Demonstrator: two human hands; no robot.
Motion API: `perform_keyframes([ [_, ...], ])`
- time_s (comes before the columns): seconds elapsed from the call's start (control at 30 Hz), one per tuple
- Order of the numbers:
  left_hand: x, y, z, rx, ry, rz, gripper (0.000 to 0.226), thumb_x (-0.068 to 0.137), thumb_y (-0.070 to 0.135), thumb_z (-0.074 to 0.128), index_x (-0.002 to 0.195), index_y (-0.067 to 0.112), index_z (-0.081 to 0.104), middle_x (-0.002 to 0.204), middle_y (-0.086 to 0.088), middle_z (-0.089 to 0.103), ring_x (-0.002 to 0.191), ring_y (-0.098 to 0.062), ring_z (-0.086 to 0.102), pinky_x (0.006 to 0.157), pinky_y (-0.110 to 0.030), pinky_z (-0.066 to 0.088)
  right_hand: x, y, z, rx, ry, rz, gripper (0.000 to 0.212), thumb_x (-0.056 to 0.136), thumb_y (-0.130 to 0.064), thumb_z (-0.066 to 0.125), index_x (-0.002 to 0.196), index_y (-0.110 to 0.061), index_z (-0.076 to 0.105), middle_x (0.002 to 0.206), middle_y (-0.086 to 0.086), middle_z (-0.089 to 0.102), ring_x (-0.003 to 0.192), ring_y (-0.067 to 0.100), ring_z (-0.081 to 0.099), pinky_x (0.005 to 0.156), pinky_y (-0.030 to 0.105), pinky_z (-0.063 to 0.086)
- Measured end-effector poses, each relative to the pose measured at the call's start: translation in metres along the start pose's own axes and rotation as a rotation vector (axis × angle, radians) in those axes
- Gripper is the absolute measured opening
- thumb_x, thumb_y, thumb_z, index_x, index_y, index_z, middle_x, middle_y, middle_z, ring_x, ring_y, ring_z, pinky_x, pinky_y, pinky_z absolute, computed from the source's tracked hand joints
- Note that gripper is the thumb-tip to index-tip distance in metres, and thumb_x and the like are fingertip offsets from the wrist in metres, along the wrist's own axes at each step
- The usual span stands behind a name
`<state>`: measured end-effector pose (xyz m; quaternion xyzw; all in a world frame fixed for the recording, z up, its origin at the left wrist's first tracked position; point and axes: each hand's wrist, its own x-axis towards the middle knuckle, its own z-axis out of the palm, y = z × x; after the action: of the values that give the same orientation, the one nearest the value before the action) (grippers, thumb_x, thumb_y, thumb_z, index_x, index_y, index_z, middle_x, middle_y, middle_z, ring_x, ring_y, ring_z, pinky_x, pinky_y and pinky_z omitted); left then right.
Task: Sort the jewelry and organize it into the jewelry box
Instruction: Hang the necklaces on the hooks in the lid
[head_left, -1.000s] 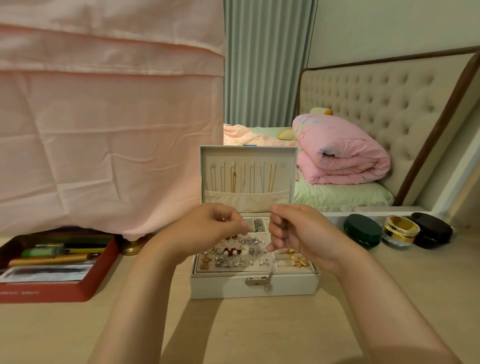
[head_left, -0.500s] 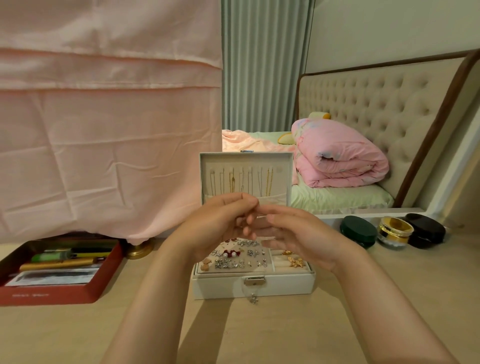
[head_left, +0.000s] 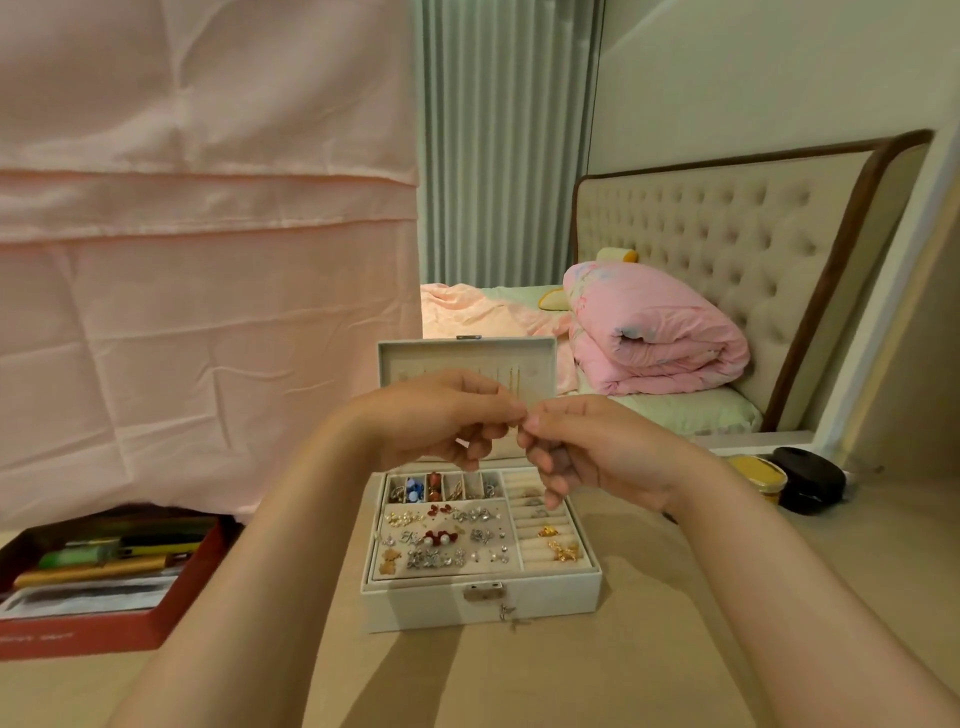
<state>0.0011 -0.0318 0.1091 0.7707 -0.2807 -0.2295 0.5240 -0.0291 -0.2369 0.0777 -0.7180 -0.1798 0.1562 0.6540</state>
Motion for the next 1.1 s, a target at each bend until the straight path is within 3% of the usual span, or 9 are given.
perform_keyframes([
  [0.13,-0.003,-0.012,0.005,-0.015,-0.139,-0.026,0.017,0.100,0.021,0.055,0.091,0.008,0.061,0.070,0.002,0.051,0.064,-0.014,0.049,0.068,-0.029,0.047,-0.007,0.014,-0.001,0.003,-0.048,0.030,0.020,0.101,-0.023,0.055,0.091,-0.009,0.065,0.070,0.007,0.056,0.056,0.020,0.053,0.060,0.037,0.056],
  [0.27,-0.002,-0.013,0.011,-0.151,-0.098,0.051,0.027,0.100,0.020,0.054,0.077,0.020,0.068,0.069,0.001,0.045,0.062,-0.015,0.046,0.064,-0.028,0.047,-0.010,0.011,-0.004,0.077,-0.036,0.013,0.016,0.095,-0.027,0.062,0.086,-0.015,0.069,0.069,0.006,0.055,0.051,0.018,0.052,0.047,0.029,0.051],
  [0.43,0.001,-0.003,0.007,-0.368,-0.034,0.170,0.019,0.092,0.026,0.057,0.076,0.018,0.061,0.068,-0.001,0.039,0.060,-0.015,0.046,0.064,-0.028,0.047,-0.012,-0.015,-0.006,0.073,0.025,-0.050,0.015,0.090,-0.028,0.061,0.083,-0.018,0.071,0.068,0.004,0.054,0.046,0.014,0.047,0.037,0.021,0.036],
  [0.57,0.020,0.002,0.002,-0.399,0.192,0.186,0.020,0.095,0.022,0.064,0.076,0.018,0.059,0.067,-0.001,0.041,0.060,-0.014,0.044,0.061,-0.026,0.049,0.002,-0.035,-0.016,-0.074,0.306,-0.082,0.014,0.099,-0.021,0.060,0.095,-0.009,0.068,0.064,0.001,0.053,0.045,0.014,0.042,0.042,0.024,0.032],
  [0.7,0.052,-0.003,-0.004,-0.183,0.511,0.129,0.013,0.093,0.025,0.068,0.089,0.013,0.064,0.068,0.003,0.048,0.060,-0.013,0.045,0.061,-0.027,0.048,0.026,-0.033,-0.037,-0.290,0.605,-0.107,0.014,0.096,-0.018,0.066,0.096,-0.006,0.071,0.070,0.004,0.059,0.043,0.012,0.047,0.042,0.025,0.040],
  [0.87,0.101,-0.031,-0.008,0.106,0.748,0.085,0.020,0.086,0.028,0.073,0.077,0.012,0.065,0.061,0.006,0.055,0.060,-0.012,0.051,0.062,-0.026,0.045,0.065,-0.004,-0.056,-0.388,0.816,-0.077,0.006,0.089,-0.016,0.073,0.084,-0.012,0.072,0.071,0.005,0.067,0.044,0.014,0.054,0.044,0.026,0.046],
  [1.0,0.125,-0.047,-0.008,0.194,0.885,0.071,0.028,0.083,0.030,0.073,0.075,0.004,0.069,0.063,0.004,0.062,0.061,-0.010,0.057,0.059,-0.024,0.045,0.095,0.022,-0.065,-0.435,0.961,-0.090,0.012,0.080,-0.025,0.080,0.072,-0.021,0.073,0.066,-0.007,0.069,0.059,0.013,0.061,0.062,0.030,0.053],
  [1.1,0.138,-0.053,-0.011,0.205,0.945,0.038,0.031,0.082,0.031,0.071,0.071,0.003,0.067,0.065,-0.004,0.066,0.065,-0.018,0.063,0.063,-0.029,0.050,0.111,0.031,-0.064,-0.493,1.035,-0.136,0.013,0.082,-0.027,0.080,0.072,-0.022,0.072,0.071,-0.011,0.069,0.072,0.009,0.064,0.061,0.021,0.043],
])
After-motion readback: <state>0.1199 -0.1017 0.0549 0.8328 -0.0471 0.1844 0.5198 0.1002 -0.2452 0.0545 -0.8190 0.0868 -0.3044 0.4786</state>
